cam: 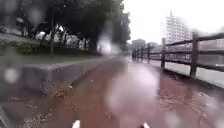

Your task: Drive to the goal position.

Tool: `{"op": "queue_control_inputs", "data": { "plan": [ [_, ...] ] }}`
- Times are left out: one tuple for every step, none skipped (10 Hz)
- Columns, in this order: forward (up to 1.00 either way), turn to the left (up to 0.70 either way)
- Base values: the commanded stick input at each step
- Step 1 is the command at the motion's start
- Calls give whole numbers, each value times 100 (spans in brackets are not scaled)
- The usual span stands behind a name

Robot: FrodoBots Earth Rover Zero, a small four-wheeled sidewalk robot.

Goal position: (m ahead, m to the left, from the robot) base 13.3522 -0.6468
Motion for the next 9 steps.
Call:
{"op": "queue_control_inputs", "data": {
  "plan": [
    [70,0],
    [70,1],
    [70,7],
    [70,13],
    [70,19],
    [70,26],
    [70,0],
    [70,0],
    [70,0]
  ]
}}
